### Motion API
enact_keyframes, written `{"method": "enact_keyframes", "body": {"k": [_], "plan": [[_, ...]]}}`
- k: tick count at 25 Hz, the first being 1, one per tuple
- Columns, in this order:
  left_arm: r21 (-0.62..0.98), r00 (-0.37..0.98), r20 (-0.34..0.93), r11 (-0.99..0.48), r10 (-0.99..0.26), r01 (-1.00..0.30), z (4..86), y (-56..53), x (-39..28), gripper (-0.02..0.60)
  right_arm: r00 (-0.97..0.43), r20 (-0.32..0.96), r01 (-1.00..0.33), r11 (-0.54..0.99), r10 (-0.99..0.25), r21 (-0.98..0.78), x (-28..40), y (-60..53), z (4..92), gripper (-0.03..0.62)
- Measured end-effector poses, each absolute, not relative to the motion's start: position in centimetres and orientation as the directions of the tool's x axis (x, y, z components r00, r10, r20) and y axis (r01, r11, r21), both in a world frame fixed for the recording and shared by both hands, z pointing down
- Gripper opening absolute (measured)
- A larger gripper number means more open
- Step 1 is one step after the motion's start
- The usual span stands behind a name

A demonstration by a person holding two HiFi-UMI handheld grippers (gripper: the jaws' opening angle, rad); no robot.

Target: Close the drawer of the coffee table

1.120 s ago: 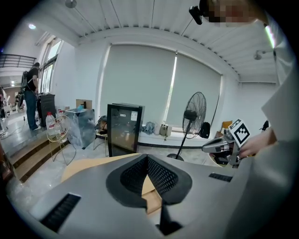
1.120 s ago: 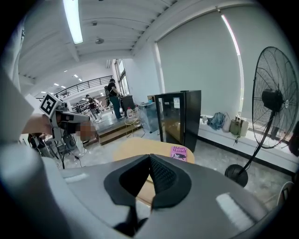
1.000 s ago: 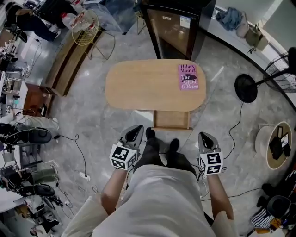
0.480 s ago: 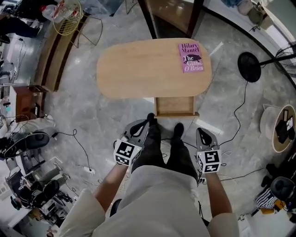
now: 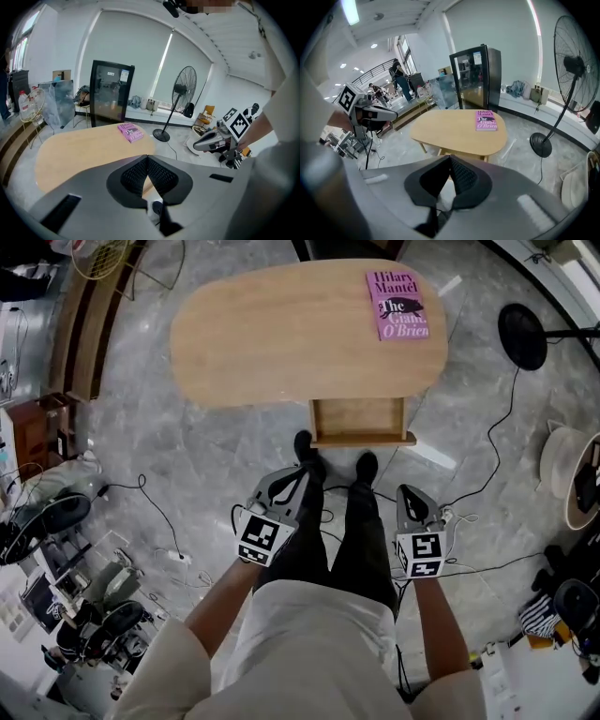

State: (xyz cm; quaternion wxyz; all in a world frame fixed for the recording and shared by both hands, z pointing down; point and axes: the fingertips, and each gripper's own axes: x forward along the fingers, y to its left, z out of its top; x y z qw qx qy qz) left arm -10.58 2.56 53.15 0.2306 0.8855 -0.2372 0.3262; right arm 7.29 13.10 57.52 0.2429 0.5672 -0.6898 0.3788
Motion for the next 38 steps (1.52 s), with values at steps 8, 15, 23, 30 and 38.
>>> {"method": "enact_keyframes", "body": {"k": [8,15,23,30,38], "plan": [[0.267,0.633,0.738,-0.762,-0.232,-0.59,61.5,4.4,-11.1,0.006,-0.216,0.799,-0.959,-0.033,-0.561,-0.282,7.0,13.5,66.4,0.011],[0.306,0.595,0.775,-0.697,-0.215,-0.649,69.3,6.2,-11.8,0.006,-0.208,0.819,-0.936,-0.134,-0.534,-0.325,6.8,14.3,73.3,0.011],[0.419,0.585,0.801,-0.577,-0.13,-0.702,78.2,9.2,-11.5,0.006,-0.233,0.822,-0.884,-0.24,-0.519,-0.402,6.0,14.8,81.4,0.009],[0.463,0.573,0.812,-0.477,-0.111,-0.747,83.5,10.5,-11.3,0.006,-0.305,0.806,-0.844,-0.248,-0.507,-0.475,4.5,15.2,86.4,0.009],[0.553,0.593,0.799,-0.271,-0.095,-0.788,89.4,12.1,-11.6,0.006,-0.314,0.802,-0.702,-0.445,-0.508,-0.557,4.1,16.4,92.7,0.009]]}}
